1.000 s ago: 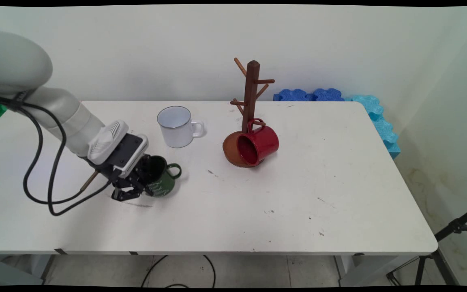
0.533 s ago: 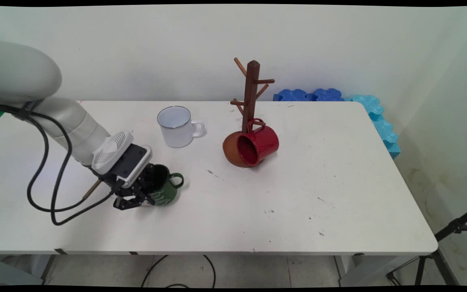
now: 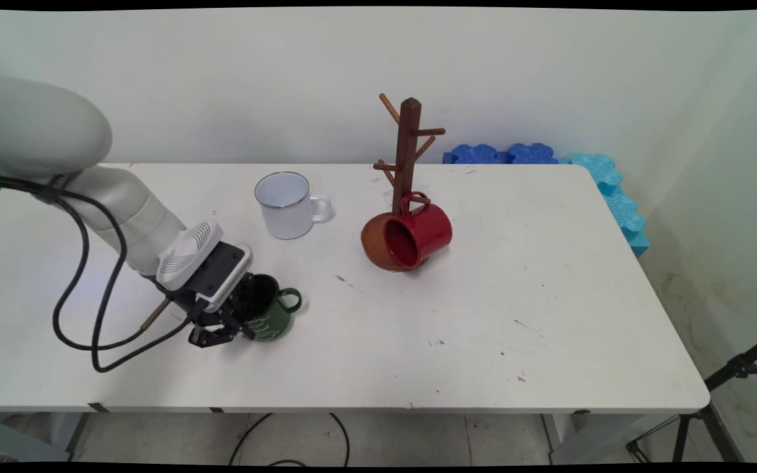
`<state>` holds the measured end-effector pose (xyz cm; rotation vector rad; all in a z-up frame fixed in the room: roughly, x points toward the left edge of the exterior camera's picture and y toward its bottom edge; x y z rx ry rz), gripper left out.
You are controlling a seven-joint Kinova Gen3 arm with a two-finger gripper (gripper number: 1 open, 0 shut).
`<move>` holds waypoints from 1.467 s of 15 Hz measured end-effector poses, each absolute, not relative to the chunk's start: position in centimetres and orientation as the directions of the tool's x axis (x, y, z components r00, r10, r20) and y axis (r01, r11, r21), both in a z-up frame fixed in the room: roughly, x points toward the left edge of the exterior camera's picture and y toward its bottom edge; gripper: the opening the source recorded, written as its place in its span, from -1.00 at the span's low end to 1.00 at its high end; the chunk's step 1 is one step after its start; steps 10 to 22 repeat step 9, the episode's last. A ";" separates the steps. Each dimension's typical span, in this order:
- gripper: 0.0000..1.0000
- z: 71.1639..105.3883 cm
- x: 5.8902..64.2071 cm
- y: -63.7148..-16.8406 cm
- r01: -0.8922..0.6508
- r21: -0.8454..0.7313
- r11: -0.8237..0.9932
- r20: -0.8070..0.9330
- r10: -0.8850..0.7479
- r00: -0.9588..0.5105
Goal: Place the picked object on the table
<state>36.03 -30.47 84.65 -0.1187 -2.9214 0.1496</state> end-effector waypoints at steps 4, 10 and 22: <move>1.00 84.2 35.8 -30.5 0.063 -0.102 0.993 0.213 0.084 -0.973; 1.00 84.2 35.4 -30.5 0.030 -0.089 0.996 0.248 0.051 -0.967; 1.00 84.2 35.4 -30.5 0.030 -0.089 0.996 0.248 0.051 -0.967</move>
